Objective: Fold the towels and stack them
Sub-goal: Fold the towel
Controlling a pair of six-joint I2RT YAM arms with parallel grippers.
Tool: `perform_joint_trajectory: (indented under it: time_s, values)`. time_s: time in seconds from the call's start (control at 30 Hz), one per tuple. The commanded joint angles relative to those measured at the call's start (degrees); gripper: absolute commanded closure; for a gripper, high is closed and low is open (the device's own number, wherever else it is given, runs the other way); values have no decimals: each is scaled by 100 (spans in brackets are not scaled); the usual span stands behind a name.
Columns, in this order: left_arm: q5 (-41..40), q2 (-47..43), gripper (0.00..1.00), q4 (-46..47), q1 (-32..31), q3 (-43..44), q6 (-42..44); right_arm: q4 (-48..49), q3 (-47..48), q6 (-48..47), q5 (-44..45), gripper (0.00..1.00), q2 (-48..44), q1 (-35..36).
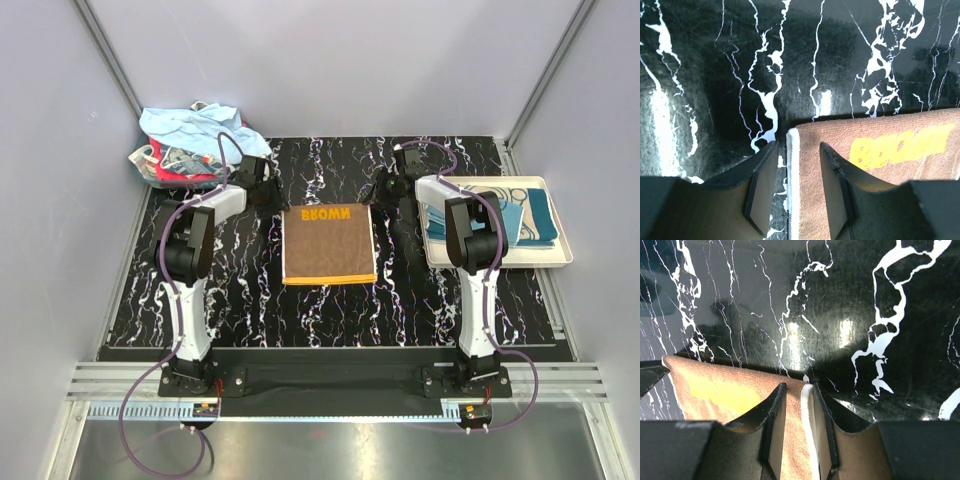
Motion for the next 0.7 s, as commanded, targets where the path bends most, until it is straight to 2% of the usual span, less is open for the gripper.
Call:
perform_joint_trajectory:
  time_s: [0.0,0.4,0.53,0.57,0.6,0.67]
  values:
    - [44,128,56,167,-21,20,26,50,191,-136,83,65,67,76]
    - [26,313,61,247,-39,108,25,59,226,-162,92,66,208,103]
    - [70,357,67,352,-39,108,17,51,226,-214,127,72,243,111]
    - [96,365,69,352,-39,117,8,42,226,-223,153,77,234,112]
    - [105,374,75,369,-39,108,8,42,226,-215,171,79,243,103]
    - [140,366,79,405,-48,134,8,24,226,-223,197,83,234,103]
